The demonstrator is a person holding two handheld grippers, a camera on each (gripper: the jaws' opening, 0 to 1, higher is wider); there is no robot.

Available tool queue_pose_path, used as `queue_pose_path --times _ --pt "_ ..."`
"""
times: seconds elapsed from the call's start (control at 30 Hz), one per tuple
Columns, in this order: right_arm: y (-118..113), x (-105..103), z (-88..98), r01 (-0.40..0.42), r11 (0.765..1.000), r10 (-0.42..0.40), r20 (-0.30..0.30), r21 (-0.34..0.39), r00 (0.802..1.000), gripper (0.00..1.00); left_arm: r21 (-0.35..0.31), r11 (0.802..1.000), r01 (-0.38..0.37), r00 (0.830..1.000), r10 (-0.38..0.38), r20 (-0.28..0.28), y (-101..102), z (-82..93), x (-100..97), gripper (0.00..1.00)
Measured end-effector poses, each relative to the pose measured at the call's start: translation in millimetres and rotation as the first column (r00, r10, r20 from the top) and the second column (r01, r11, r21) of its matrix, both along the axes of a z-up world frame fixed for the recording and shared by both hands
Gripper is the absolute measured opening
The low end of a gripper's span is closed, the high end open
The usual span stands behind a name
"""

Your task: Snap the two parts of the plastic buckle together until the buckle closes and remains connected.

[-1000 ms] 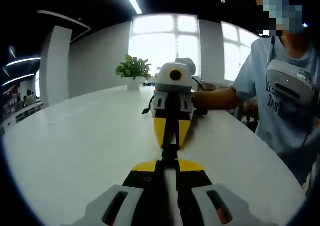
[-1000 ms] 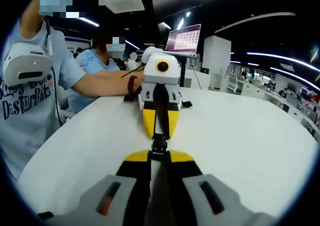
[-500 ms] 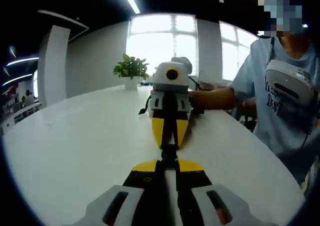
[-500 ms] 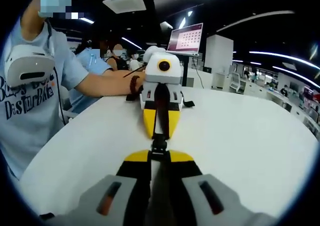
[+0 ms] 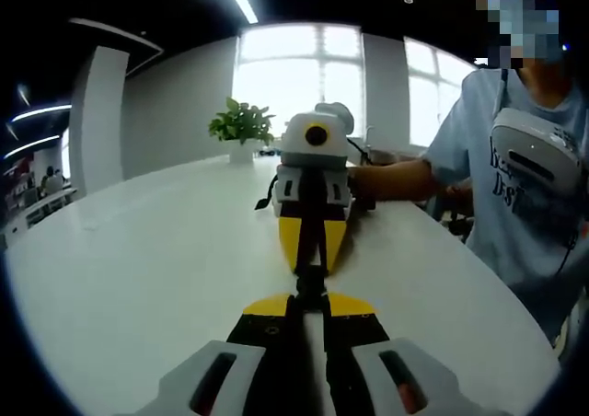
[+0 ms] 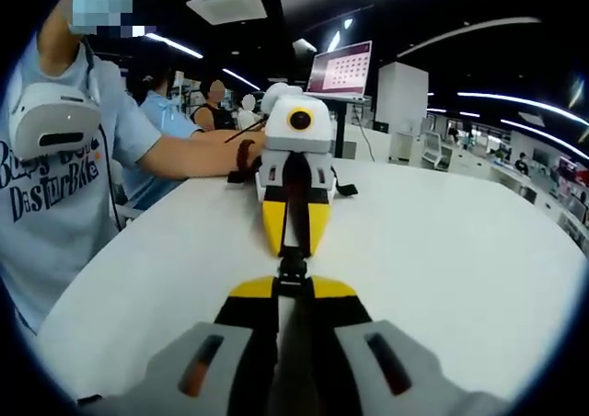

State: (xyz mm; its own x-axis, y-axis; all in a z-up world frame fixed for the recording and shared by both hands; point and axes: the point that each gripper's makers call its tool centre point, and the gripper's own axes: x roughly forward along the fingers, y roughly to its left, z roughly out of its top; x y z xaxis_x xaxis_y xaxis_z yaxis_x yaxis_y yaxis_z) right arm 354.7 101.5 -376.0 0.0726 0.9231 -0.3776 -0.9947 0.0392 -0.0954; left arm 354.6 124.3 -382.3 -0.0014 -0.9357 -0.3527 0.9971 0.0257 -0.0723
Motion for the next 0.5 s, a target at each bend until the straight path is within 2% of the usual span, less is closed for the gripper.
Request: queue_pose_path --times 0.5 --pt "2.5 -1.3 0.5 0.011 1.000 -0.011 0.013 -0.015 1.000 0.10 0.003 1.000 -0.004 1.000 0.004 0.008 0.1 0.0 -0.1 0.09"
